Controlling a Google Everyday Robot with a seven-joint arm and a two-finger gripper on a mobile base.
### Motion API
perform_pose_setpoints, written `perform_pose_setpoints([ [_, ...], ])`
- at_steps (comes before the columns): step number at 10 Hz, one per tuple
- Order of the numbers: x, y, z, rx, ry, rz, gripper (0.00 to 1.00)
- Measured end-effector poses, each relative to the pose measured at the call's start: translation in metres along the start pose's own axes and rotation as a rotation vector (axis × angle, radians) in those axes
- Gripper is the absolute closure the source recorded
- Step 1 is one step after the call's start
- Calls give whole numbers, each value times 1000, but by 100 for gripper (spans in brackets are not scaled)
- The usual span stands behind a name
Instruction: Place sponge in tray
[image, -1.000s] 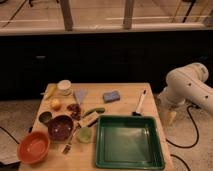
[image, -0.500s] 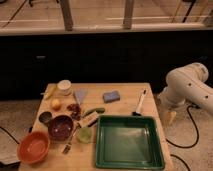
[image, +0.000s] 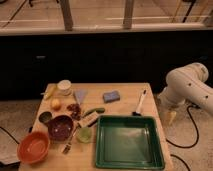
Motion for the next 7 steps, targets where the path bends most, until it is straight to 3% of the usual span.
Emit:
perform_pose_setpoints([
  [5, 0, -2, 0, 5, 2, -3, 20],
  [7, -26, -26, 3, 31, 2, -44, 20],
])
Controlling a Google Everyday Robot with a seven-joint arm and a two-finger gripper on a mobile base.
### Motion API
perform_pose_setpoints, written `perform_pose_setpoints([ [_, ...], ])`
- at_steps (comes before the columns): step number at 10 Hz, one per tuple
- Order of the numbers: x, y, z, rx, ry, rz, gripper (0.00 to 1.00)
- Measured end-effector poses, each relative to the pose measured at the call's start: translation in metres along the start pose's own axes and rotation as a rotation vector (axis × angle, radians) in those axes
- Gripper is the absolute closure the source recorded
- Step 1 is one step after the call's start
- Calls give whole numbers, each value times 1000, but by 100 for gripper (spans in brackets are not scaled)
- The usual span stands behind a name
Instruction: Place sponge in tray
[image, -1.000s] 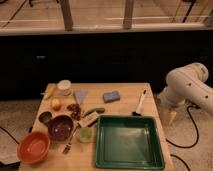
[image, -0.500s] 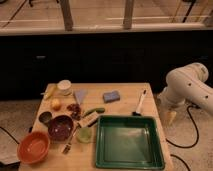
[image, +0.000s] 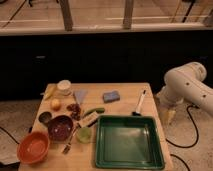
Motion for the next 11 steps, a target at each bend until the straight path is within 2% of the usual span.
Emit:
perform_pose_setpoints([
  [2, -16, -22, 4, 17, 0, -27, 20],
  [5, -22, -27, 5, 37, 4, -51, 20],
  [7, -47, -40, 8, 54, -3, -83, 20],
  [9, -61, -57, 11, 70, -6, -107, 20],
  [11, -62, -60, 12, 81, -7, -122, 20],
])
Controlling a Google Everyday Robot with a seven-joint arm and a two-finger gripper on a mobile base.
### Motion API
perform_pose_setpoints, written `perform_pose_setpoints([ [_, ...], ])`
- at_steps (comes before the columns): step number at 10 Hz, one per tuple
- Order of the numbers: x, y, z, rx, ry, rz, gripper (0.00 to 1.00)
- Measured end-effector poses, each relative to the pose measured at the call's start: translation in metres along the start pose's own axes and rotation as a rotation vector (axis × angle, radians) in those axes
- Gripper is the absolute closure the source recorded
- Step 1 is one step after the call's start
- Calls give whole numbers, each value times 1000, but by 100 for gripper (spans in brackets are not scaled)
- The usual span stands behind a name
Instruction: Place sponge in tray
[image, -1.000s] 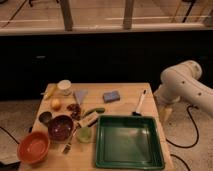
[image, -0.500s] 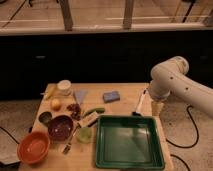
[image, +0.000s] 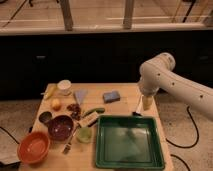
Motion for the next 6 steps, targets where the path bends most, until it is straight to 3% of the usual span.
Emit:
perform_pose_setpoints([
  [6, -31, -29, 12, 27, -19, -58, 20],
])
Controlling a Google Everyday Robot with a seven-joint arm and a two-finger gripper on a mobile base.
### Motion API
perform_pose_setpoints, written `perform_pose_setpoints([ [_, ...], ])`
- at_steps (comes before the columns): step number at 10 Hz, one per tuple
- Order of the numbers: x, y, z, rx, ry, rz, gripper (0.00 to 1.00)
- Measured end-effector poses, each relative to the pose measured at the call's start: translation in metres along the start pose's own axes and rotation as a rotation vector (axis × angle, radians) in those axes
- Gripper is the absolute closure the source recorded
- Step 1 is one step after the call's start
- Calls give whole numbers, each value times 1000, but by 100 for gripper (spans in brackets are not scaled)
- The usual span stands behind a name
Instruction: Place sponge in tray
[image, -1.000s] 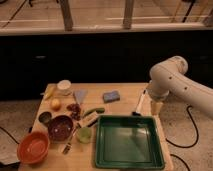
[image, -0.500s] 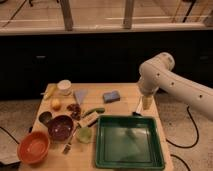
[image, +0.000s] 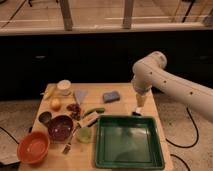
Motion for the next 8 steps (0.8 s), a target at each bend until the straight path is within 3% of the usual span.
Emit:
perform_pose_setpoints([
  [8, -14, -20, 18, 10, -22, -46, 20],
])
